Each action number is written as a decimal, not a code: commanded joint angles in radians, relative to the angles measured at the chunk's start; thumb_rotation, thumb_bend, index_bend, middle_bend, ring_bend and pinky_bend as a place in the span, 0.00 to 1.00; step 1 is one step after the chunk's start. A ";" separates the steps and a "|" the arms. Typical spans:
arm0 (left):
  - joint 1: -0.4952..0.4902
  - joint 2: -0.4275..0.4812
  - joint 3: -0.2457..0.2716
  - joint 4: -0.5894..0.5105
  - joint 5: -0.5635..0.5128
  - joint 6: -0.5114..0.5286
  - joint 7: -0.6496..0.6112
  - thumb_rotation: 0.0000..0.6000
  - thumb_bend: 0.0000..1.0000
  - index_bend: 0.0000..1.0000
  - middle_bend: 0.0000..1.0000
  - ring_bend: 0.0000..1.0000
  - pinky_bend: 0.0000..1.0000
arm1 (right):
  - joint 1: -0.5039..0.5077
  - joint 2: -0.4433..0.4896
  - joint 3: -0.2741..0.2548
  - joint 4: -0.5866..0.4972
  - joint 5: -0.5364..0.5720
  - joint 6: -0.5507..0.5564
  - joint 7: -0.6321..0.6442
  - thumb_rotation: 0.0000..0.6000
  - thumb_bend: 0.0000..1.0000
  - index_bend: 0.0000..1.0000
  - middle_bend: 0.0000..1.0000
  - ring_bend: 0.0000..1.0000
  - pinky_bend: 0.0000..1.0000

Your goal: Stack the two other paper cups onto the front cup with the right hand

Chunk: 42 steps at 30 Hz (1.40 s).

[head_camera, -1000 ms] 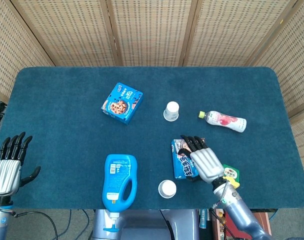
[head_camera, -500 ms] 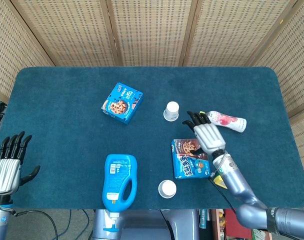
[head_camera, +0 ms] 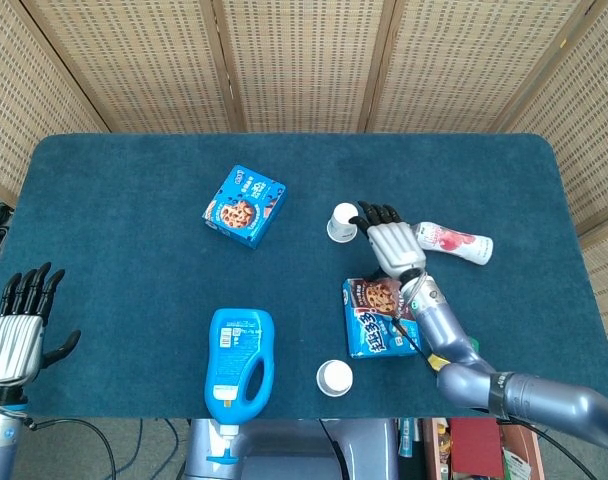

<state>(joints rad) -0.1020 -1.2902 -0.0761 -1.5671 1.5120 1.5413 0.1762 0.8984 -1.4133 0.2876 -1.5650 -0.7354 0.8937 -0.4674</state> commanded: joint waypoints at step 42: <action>-0.010 -0.016 -0.014 0.048 -0.024 -0.003 -0.031 1.00 0.27 0.00 0.00 0.00 0.00 | 0.257 -0.303 0.011 0.697 0.081 -0.318 0.082 1.00 0.13 0.27 0.03 0.00 0.02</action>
<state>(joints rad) -0.1119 -1.3066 -0.0902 -1.5192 1.4876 1.5381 0.1453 1.1517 -1.7090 0.3028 -0.8789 -0.6563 0.5855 -0.3873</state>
